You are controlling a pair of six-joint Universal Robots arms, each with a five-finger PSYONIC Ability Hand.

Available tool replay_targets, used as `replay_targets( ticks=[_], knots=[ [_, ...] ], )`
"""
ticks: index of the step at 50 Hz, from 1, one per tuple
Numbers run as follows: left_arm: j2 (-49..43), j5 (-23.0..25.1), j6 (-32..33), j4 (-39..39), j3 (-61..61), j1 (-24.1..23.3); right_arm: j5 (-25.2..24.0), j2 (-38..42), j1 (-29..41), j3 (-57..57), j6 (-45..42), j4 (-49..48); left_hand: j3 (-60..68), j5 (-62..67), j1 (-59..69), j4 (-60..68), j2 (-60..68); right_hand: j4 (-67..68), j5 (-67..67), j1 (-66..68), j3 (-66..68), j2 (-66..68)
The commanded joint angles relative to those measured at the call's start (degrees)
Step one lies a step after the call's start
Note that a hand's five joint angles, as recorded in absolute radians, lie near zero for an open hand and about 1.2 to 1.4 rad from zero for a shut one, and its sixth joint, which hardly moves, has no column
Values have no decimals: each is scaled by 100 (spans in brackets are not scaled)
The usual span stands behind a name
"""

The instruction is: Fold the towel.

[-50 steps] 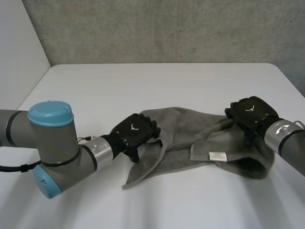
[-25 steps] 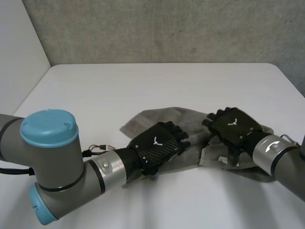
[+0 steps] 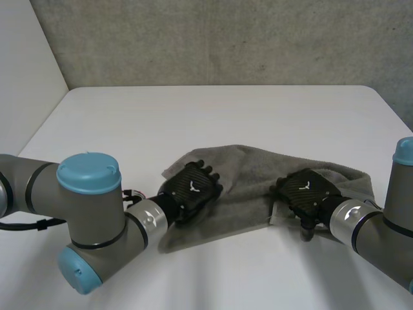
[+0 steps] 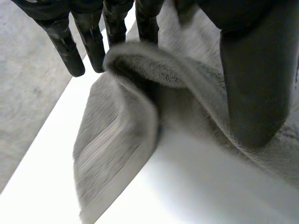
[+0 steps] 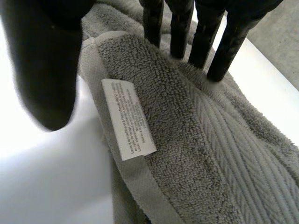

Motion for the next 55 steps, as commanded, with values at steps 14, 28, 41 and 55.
replay_targets(
  ticks=[14,28,41,55],
  knots=[
    [-66,-185,311,186,16,235,617,37,-303,-440,940,-275,9,11,-73,1,28,5503,5440,5509,5495,5479],
    [-224,228,645,160,-45,297,819,108,-532,-484,1159,-468,1131,1133,1049,1123,1150,5503,5440,5509,5495,5479],
    [-251,263,645,178,-115,385,819,107,-505,-449,1159,-468,1946,1948,1864,1938,1965,5503,5440,5509,5495,5479],
    [-259,895,672,142,-212,367,819,116,-497,-449,1159,-468,-42,-40,-123,-49,-23,5503,5440,5509,5495,5479]
  ],
)
